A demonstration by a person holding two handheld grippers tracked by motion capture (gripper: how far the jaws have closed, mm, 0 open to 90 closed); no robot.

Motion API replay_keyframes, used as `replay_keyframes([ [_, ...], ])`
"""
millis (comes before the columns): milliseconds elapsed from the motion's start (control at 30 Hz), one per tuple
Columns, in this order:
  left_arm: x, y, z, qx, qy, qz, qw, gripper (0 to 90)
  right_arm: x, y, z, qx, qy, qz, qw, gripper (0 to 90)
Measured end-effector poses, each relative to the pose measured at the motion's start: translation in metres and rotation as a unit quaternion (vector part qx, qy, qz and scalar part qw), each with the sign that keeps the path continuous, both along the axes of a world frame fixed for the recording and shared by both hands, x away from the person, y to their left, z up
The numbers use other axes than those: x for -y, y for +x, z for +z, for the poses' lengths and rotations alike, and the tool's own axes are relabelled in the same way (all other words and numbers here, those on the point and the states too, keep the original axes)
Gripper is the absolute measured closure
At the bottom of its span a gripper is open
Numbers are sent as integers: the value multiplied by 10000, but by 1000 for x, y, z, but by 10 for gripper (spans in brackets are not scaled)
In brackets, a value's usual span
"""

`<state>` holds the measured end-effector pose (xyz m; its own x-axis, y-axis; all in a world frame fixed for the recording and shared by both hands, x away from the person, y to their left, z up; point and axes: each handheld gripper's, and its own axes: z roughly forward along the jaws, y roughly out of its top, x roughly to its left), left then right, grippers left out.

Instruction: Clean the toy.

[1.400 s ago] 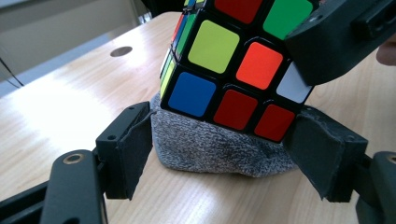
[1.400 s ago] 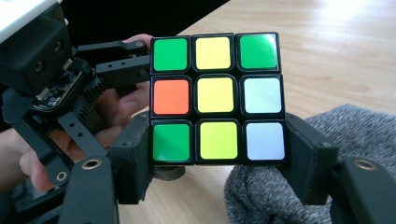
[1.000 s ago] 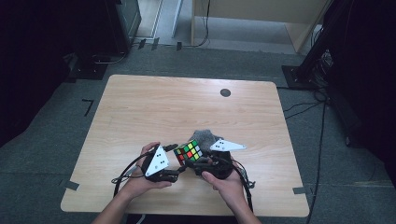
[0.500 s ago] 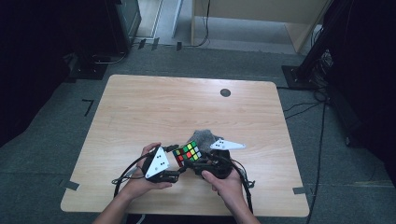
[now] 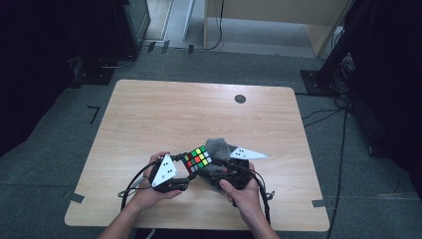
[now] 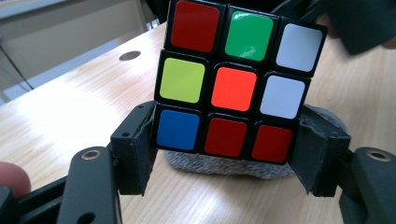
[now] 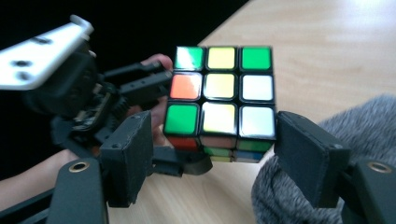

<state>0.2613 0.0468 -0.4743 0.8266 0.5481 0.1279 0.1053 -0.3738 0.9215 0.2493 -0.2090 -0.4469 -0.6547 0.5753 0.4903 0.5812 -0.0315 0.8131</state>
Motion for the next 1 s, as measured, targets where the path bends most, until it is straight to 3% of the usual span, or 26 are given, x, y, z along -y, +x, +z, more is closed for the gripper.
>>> replay_keyframes([
  [100,-7,6,0,-163,-129,208,9996,328,8,-1,5,183,189,-131,9996,287],
  [167,-12,9,0,-236,-182,309,9991,328,14,0,7,391,189,-261,9987,285],
  [233,-16,10,0,-252,-240,346,9988,329,17,0,6,586,-26,-401,9975,286],
  [267,-17,11,0,-258,-275,357,9986,329,18,1,4,723,-306,-527,9955,285],
  [333,-20,12,2,-262,-328,382,9984,329,20,3,-1,771,-619,-665,9929,287],
  [433,-22,14,2,-309,-405,425,9978,330,23,9,-12,661,-740,-772,9921,288],
  [567,-23,14,1,-322,-485,544,9968,330,19,16,-33,565,-1327,-770,9865,281],
  [667,-25,15,1,-331,-608,618,9957,330,10,18,-48,314,-1722,-738,9818,236],
  [700,-25,15,1,-349,-651,664,9951,330,7,18,-50,264,-1861,-761,9792,225],
  [800,-27,17,3,-420,-746,801,9931,330,-5,14,-56,451,-2489,-800,9642,250],
  [833,-28,17,4,-460,-790,803,9926,330,-7,14,-58,460,-2557,-808,9623,250],
  [1000,-29,18,6,-553,-782,738,9927,331,-6,18,-68,142,-2585,-839,9622,234],
])
